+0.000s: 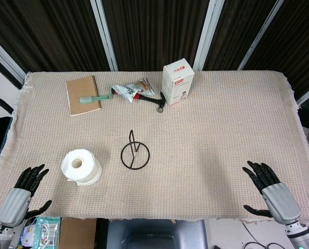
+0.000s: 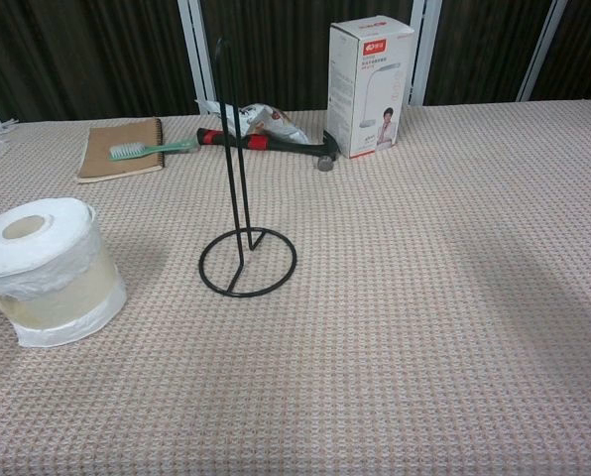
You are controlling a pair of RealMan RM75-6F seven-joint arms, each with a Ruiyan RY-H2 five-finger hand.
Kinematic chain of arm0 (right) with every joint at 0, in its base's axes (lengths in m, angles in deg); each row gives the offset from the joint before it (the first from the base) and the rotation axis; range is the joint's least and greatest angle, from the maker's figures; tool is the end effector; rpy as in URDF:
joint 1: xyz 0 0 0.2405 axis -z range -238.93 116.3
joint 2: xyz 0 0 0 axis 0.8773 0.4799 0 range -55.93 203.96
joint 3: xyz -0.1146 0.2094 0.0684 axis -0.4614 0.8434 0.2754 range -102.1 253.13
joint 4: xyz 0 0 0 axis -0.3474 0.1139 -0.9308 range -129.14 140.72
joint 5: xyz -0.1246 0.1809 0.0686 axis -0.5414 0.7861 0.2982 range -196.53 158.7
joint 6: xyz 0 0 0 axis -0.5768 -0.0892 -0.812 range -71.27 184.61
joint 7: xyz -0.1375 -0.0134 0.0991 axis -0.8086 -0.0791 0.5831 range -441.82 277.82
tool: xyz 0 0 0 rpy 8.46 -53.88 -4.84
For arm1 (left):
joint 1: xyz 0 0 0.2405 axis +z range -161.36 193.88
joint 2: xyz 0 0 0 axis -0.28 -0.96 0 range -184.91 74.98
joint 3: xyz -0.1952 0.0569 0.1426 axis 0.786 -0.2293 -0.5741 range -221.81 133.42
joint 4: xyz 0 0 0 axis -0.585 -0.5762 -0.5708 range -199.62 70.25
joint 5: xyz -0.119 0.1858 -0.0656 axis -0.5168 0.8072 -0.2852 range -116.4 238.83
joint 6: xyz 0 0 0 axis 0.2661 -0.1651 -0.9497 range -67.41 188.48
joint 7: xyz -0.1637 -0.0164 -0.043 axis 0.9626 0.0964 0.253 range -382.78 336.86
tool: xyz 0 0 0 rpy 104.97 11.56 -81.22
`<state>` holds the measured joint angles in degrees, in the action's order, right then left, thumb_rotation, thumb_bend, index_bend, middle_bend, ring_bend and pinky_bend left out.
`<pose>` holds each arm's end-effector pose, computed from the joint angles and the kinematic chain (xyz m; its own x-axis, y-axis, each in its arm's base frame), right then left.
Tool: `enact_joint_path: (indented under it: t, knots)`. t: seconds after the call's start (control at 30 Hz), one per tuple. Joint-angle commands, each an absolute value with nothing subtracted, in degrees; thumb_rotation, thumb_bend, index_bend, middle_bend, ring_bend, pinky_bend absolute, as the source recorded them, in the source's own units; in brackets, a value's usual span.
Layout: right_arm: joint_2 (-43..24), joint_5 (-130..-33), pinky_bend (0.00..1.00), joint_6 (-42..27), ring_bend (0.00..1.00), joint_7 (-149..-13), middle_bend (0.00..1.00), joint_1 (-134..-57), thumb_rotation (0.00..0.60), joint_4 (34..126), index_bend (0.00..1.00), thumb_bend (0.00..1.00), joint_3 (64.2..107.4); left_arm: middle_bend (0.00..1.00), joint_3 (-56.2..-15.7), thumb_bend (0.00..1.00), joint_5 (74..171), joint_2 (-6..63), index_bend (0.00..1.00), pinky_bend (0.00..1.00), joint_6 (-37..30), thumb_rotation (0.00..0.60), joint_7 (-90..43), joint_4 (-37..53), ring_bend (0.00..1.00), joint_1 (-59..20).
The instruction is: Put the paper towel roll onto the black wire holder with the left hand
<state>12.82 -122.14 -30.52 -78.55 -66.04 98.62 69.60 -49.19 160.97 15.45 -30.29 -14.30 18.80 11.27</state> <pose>-0.2822 -0.1639 0.1149 0.4005 -0.1309 0.9069 -0.8908 -0.2875 0.3519 -0.2989 0.1736 0.0937 0.3054 0.0721 0.9495 0.9278 -0.2472 -0.2796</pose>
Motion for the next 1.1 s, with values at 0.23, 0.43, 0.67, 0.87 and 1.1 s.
enact_joint_path:
  t: [0.23, 0.43, 0.67, 0.87, 1.1]
  knots:
    - [13.08, -121.92, 0.00, -30.39, 0.00, -78.01, 0.00, -66.05, 0.600, 98.78, 0.00, 0.00, 69.57, 0.00, -48.41, 0.27, 161.10, 18.46, 0.00, 0.02, -29.73, 0.600, -6.35, 16.86, 0.00, 9.65]
    - [13.36, -120.84, 0.00, -30.49, 0.00, -77.98, 0.00, -65.77, 0.600, 99.26, 0.00, 0.00, 69.87, 0.00, -44.86, 0.29, 156.10, 24.25, 0.00, 0.03, -27.29, 0.600, 1.72, 13.54, 0.00, 7.76]
    - [13.56, -119.31, 0.00, -29.94, 0.00, -78.67, 0.00, -65.61, 0.600, 100.00, 0.00, 0.00, 70.36, 0.00, -42.70, 0.29, 151.94, 29.89, 0.00, 0.02, -20.85, 0.600, 6.94, 8.45, 0.00, 4.31]
    - [13.84, -118.23, 0.00, -30.49, 0.00, -78.64, 0.00, -65.25, 0.600, 100.45, 0.00, 0.00, 71.02, 0.00, -42.78, 0.29, 151.22, 31.39, 0.00, 0.02, -18.20, 0.600, 9.25, 7.80, 0.00, 2.85]
    - [13.97, -118.26, 0.00, -30.38, 0.00, -78.49, 0.00, -65.21, 0.600, 100.35, 0.00, 0.00, 71.07, 0.00, -42.35, 0.29, 150.02, 32.03, 0.00, 0.02, -15.36, 0.600, 12.67, 8.91, 0.00, 1.18]
